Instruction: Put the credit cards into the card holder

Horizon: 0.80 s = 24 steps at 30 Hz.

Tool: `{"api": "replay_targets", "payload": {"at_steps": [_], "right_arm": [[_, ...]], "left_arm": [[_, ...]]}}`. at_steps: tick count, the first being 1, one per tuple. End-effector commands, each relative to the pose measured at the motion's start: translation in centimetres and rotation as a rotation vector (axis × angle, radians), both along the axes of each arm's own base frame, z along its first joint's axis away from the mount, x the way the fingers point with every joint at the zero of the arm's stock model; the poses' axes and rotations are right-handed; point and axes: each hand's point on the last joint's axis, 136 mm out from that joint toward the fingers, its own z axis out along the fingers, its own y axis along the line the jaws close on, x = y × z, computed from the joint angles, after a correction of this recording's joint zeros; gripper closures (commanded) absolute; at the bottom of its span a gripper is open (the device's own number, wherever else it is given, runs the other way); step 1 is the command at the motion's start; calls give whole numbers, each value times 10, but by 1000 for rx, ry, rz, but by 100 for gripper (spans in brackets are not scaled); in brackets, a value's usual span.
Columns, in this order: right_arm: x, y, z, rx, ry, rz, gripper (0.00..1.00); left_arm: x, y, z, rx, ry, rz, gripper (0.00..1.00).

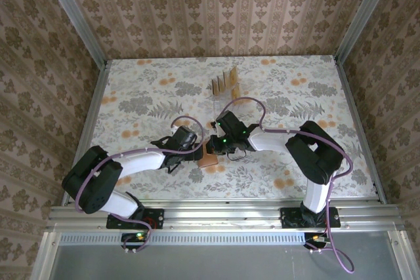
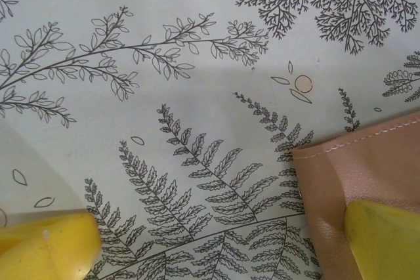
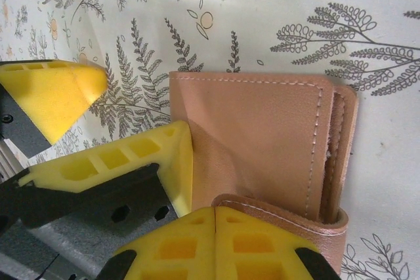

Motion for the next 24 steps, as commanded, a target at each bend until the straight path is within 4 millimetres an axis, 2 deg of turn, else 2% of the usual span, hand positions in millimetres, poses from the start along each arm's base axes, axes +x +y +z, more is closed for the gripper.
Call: {"api": "replay_targets", "payload": {"at_steps": [1,13,24], "right_arm": [[-2,-7,-11,-26,15,-3,100],[-4,-9,-25,-40,46,-7,100],[-18,-25,-50,-95,89,-23,100]], "left_arm": [[-45,16,-57,63,226,-44,0],[-45,16,-57,64,227,-46,1],[-45,16,-58,64,228,-46,1]]}}
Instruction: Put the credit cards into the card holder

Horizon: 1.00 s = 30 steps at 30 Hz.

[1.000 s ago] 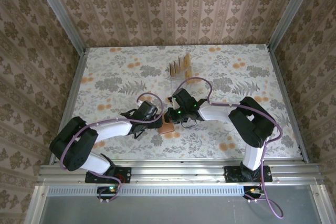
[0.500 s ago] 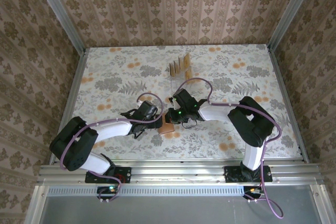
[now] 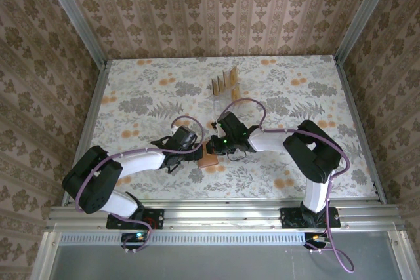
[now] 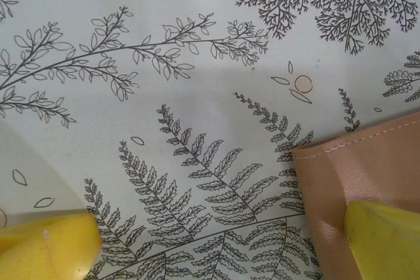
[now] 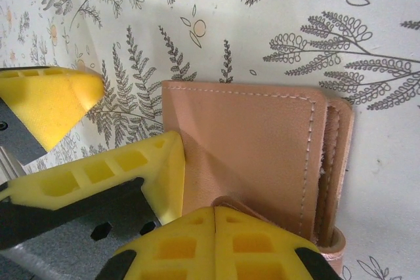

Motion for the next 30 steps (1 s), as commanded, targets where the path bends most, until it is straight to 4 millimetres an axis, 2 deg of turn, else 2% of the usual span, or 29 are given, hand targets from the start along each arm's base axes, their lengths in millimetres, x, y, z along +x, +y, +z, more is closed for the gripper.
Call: {"api": "replay_targets", "payload": {"at_steps": [1,10,12,14,18,21,24,25,27,30], "right_arm": [[-23,-27,-44,-126,105,-18,100],[-41,-51,-74,-217,165,-43,100],[-42,-50,-74,-210,170,-43,100],[-38,-45,-66,-189,166,-39,100],[-17,-23,-20,-121,90,-11,79],[3,-10,27,-82,3,-2,49],[23,-9,70,-58,-75,-26,10],[29,-11,87,-54,-105,-39,0],[37,-17,111,-42,-154,-61,0],[46,-37,143,-36,-217,-117,0]], "left_arm": [[-45,16,-57,62,226,-45,1],[-45,16,-55,63,224,-45,1],[-44,15,-54,61,224,-46,1],[-42,14,-52,58,216,-49,0],[-26,5,-34,51,185,-69,0],[-3,0,-7,25,133,-73,0],[25,2,30,-3,53,-68,0],[35,4,44,-6,25,-66,0],[51,9,70,-14,-29,-67,0],[71,20,110,-31,-110,-54,0]]}}
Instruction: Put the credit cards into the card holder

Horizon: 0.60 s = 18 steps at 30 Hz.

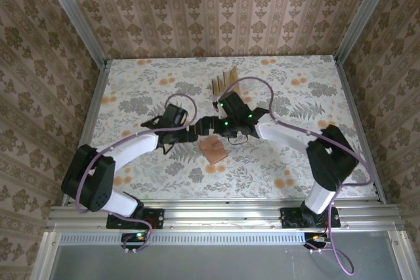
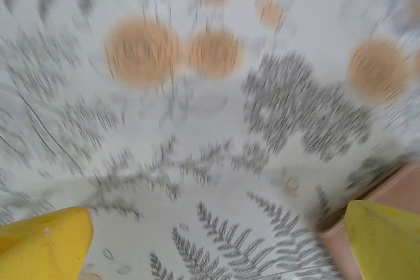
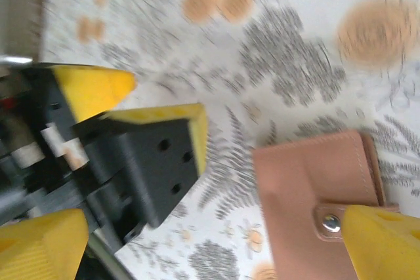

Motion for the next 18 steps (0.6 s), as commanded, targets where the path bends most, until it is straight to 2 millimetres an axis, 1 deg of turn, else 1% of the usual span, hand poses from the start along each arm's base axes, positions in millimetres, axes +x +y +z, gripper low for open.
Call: {"api": "replay_targets", "payload": {"at_steps": [1,2,4,5,6,7,9,10,11,13,14,15,16,18], "right_arm": [[8,-35,40,-28,-80,-74,0],[10,-46,46,-26,-94,-98,0],[13,-79,57,-66,-130,-171,0],[14,-95,61,-91,-150,-201,0],[15,-116,69,-112,-183,-243,0],[16,-136,71,-137,-201,-284,0],[17,-177,70,-205,-227,-370,0],[19,-204,70,-244,-237,-443,0],[20,-223,70,-272,-249,-495,0],[19,-268,67,-353,-274,-629,0],[19,-286,65,-405,-289,-682,0],[19,-307,62,-477,-314,-741,0],[20,-322,60,-534,-351,-784,0],[20,-342,52,-628,-434,-840,0]], "left_arm": [[18,11,52,0,-101,-39,0],[22,17,62,-1,-132,-26,0],[30,29,85,7,-210,-4,0],[37,44,93,18,-243,36,0],[41,55,100,29,-272,61,0],[43,66,107,38,-296,84,0],[47,84,113,74,-344,111,0],[48,95,116,107,-383,127,0],[48,103,118,145,-427,134,0],[44,120,115,241,-521,150,0],[42,126,114,270,-557,149,0],[38,133,108,308,-582,151,0],[35,140,105,341,-598,162,0],[30,152,94,368,-623,173,0]]}}
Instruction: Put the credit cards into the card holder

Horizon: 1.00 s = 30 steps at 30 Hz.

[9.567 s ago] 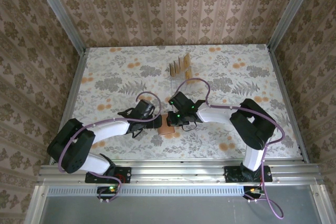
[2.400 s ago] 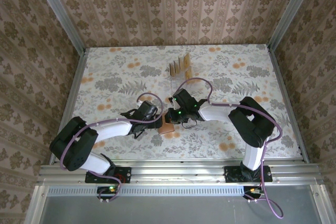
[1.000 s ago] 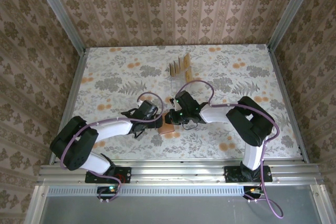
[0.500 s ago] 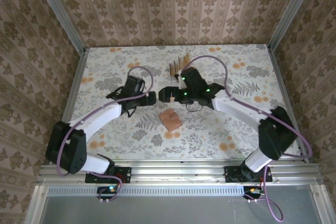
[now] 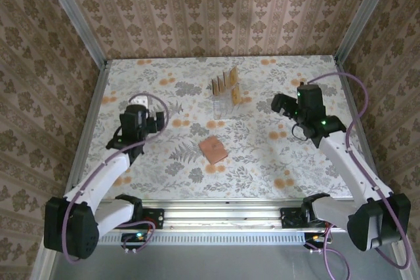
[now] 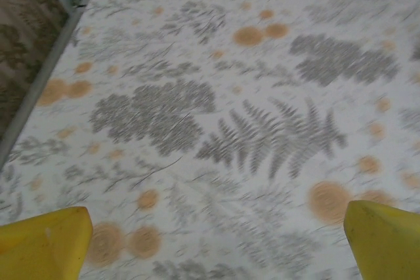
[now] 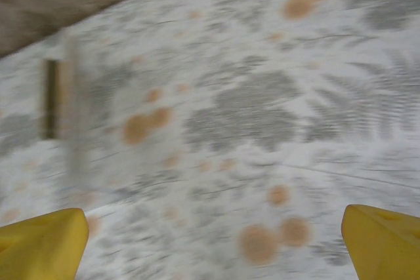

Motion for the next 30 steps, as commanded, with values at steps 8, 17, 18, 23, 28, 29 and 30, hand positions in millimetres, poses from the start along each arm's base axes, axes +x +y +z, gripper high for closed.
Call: {"api": "replay_targets", "payload": {"at_steps": [8,17,18,23,28,29,30], "right_arm": [[-5,-57,-58,-387,-134,-133,0],[22,-44,-71,-409,-285,-11,0],[27,-44,-70,-405,-300,1,0],[40,-51,-90,-344,-362,15,0],[59,-39,-105,-306,-296,125,0],[58,-39,-106,-303,-284,124,0],[57,-40,-106,-302,-284,124,0]], "left_arm": [[12,48,-21,132,-174,63,0],[51,27,-40,129,-254,-59,0],[54,29,-45,123,-248,-54,0],[62,39,-61,62,-246,-57,0],[68,41,-66,-4,-187,-79,0],[68,41,-66,2,-192,-80,0],[68,42,-67,-6,-179,-77,0]]}}
